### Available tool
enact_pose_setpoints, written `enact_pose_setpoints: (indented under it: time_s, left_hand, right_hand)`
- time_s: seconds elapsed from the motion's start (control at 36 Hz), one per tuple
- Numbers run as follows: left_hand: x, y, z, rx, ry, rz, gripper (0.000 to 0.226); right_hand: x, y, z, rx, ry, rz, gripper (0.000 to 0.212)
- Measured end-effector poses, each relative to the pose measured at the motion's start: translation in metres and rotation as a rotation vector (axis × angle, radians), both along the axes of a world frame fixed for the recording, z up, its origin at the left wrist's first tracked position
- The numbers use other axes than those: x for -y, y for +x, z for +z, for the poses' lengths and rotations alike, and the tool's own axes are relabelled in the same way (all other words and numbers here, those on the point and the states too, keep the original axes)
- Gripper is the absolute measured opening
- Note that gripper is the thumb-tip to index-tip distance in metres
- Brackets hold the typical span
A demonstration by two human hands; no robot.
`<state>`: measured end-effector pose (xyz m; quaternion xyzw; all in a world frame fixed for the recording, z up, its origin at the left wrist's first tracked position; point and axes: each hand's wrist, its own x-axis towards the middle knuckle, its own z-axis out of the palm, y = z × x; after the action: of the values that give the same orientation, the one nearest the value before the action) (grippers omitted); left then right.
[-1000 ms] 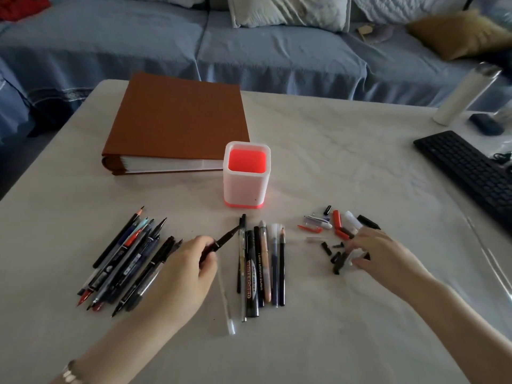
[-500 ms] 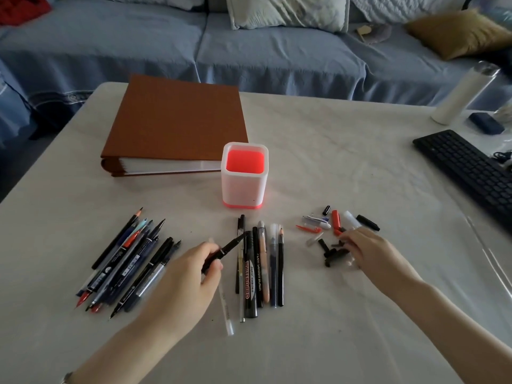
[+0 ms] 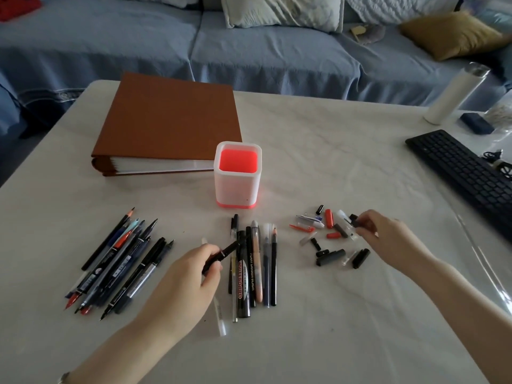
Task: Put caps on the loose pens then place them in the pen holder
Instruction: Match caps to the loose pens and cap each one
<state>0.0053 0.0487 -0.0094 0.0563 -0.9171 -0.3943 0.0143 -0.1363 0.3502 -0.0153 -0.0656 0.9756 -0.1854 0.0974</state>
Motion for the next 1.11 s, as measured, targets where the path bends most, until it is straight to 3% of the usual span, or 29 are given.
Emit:
enact_pose_setpoints:
  time_s: [0.06,0.17,0.39,0.56,0.72,0.83,0.92,1.11]
  left_hand:
    - [-0.002,0.000,0.000,0.017,0.013,-0.002,0.011]
    - [-0.008,0.000,-0.001,0.020,0.033,0.004,0.016]
    - [-0.016,0.000,0.003,0.011,0.039,-0.042,0.024]
    - [-0.013,0.000,0.007,0.027,0.085,-0.037,0.022]
    - [-0.012,0.002,0.011,0.034,0.117,-0.017,0.032]
    - [-0.014,0.003,0.014,0.025,0.175,-0.024,0.026]
    - [-0.015,0.004,0.016,0.008,0.207,-0.037,0.024]
    - [-0.015,0.008,0.023,-0.022,0.227,-0.050,0.028]
  right_hand:
    - [-0.010,0.005,0.007,0.069,-0.058,0.036,0.016]
    - [-0.024,0.017,0.004,0.136,0.162,0.145,0.021]
    - [-0.026,0.031,-0.014,0.043,0.346,0.278,0.027]
    - [-0.020,0.033,-0.015,-0.089,0.320,0.314,0.022]
    - [0.020,0.041,-0.006,-0.263,-0.217,0.091,0.018]
    - [0.070,0.056,0.020,-0.116,-0.734,-0.012,0.024]
    - [0.099,0.068,0.032,-0.077,-1.015,-0.110,0.020]
    - [0.125,0.081,0.034,0.011,-1.242,-0.226,0.017]
